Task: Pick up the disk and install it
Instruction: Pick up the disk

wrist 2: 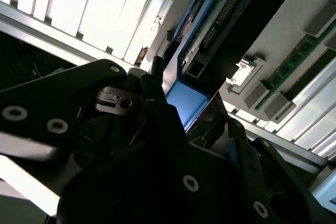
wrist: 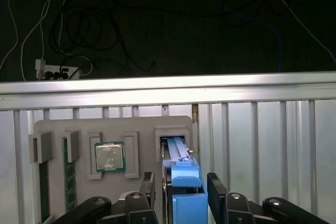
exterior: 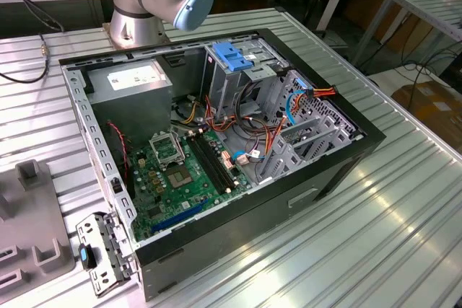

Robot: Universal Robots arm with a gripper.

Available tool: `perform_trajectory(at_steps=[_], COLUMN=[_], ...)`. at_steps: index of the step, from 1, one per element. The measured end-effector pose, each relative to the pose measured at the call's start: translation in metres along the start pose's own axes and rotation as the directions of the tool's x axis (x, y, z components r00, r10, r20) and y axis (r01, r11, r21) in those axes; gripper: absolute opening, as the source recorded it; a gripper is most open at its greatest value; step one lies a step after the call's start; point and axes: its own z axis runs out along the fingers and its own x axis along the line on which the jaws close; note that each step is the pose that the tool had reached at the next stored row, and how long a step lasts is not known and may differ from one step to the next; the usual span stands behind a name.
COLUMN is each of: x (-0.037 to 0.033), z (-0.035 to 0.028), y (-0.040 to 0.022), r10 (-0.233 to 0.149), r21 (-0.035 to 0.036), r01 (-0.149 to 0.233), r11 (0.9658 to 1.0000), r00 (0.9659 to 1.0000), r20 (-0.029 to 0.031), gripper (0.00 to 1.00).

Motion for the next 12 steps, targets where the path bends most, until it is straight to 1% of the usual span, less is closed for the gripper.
perform_trajectory(at_steps=[2,3,6,7,8,12], x=[0.0000,0.0000,0.0000,0.0000,0.0000,0.0000], z=[0.0000,0.0000,0.0000,0.0000,0.0000,0.0000], y=[0.0000,-0.0001,-0.0002,-0.0002,-0.0003,-0.0004], r10=[0.000,0.000,0.000,0.000,0.000,0.000], r21=[0.0000,0.0000,0.0000,-0.0001,-0.0001,0.0000], r01=[0.000,0.000,0.000,0.000,0.000,0.000], r11=[1.0000,1.0000,1.0000,1.0000,1.0000,1.0000], r00=[1.0000,1.0000,1.0000,1.0000,1.0000,1.0000], r20=[0.0000,0.0000,0.0000,-0.0001,-0.0001,0.0000], gripper=[0.51,0.44,0.44,0.42,0.37,0.37])
